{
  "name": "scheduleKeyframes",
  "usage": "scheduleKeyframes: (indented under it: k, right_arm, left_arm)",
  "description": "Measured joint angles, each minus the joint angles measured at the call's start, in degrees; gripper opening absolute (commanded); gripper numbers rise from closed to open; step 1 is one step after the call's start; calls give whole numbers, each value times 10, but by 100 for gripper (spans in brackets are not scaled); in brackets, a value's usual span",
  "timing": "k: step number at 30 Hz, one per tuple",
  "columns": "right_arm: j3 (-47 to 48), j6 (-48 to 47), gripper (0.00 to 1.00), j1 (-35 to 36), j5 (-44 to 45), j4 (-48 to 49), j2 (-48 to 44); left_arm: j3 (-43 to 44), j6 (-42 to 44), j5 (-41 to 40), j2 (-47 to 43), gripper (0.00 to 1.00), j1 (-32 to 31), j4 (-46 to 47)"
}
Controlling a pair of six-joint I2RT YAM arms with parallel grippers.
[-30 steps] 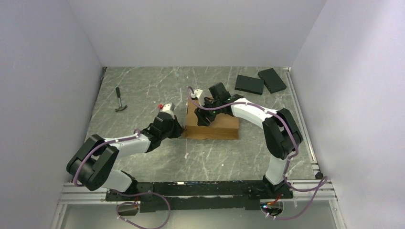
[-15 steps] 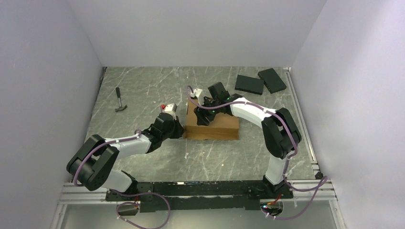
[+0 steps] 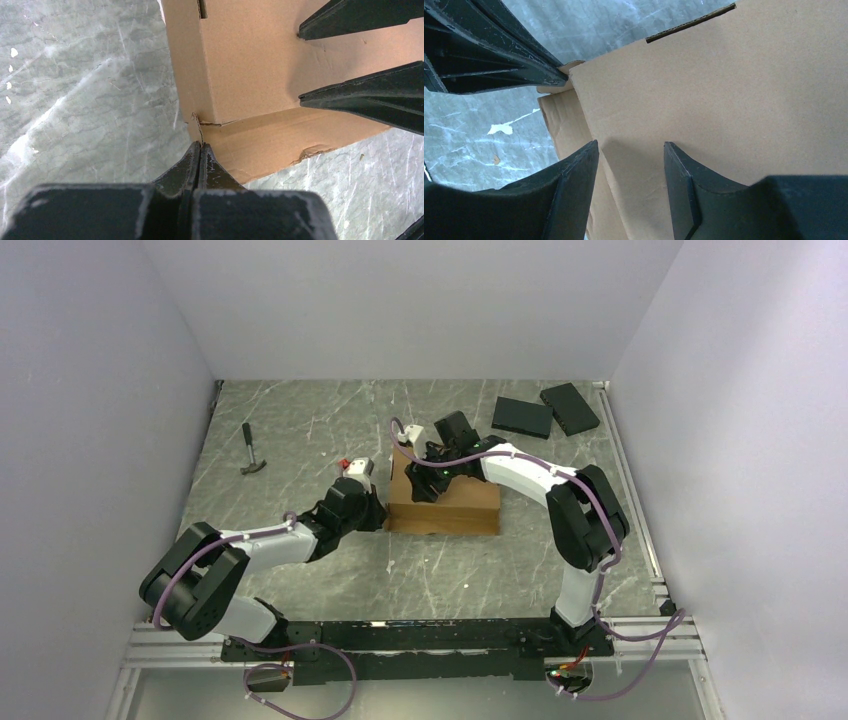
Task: Fold the paper box
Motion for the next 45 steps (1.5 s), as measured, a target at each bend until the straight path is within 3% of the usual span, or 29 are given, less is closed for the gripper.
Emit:
scheduleKeyframes:
  k: [45]
  right_arm:
    - [6,2,54,1,0,-6,4]
  left_arm:
    - [30,23,-34,5,0,-23,-51]
